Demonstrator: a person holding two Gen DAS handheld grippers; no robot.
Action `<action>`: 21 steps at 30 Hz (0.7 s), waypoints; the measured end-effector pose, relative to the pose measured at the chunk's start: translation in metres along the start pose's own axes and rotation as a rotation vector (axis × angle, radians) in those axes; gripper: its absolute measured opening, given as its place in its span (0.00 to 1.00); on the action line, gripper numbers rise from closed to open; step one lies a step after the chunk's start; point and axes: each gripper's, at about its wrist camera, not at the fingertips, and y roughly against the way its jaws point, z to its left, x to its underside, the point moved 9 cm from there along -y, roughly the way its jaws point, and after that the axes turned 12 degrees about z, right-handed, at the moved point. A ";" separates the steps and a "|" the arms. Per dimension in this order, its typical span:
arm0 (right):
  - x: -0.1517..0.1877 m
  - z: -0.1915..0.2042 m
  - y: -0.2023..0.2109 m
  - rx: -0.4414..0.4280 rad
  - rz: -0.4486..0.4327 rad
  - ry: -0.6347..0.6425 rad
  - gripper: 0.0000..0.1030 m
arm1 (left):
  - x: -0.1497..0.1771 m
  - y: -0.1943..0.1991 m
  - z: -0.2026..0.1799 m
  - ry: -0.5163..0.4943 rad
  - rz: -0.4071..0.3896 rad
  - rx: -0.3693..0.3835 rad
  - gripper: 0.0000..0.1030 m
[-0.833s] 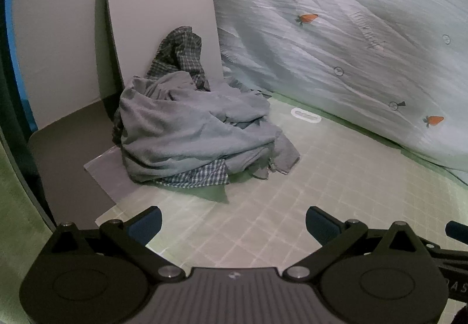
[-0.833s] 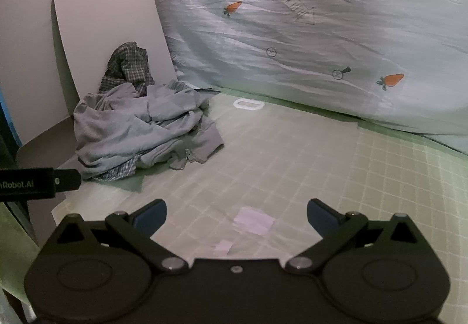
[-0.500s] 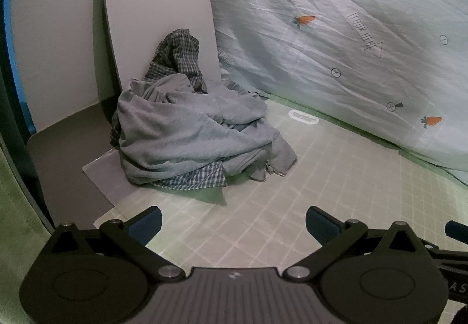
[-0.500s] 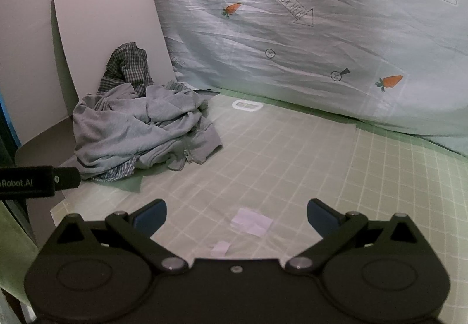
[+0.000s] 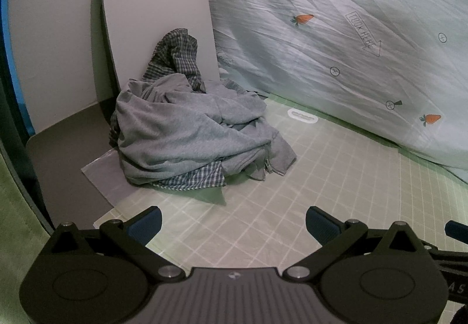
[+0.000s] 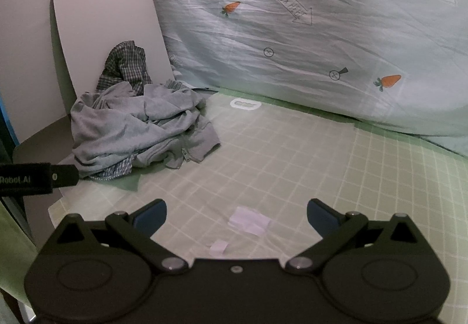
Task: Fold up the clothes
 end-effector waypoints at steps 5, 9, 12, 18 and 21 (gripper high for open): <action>0.001 -0.001 -0.001 0.003 0.000 0.003 1.00 | 0.000 -0.003 0.000 0.000 -0.001 0.002 1.00; 0.001 0.000 -0.002 0.005 -0.001 0.005 1.00 | -0.001 -0.004 0.001 0.003 -0.002 0.001 1.00; 0.001 -0.001 -0.003 0.008 0.001 0.003 1.00 | -0.002 -0.004 0.001 0.005 -0.001 0.000 1.00; -0.001 -0.003 -0.005 0.014 0.003 0.000 1.00 | 0.001 -0.006 -0.003 -0.004 0.000 0.005 1.00; -0.001 -0.004 -0.006 0.017 0.004 -0.002 1.00 | 0.000 -0.007 -0.004 -0.008 0.003 0.008 1.00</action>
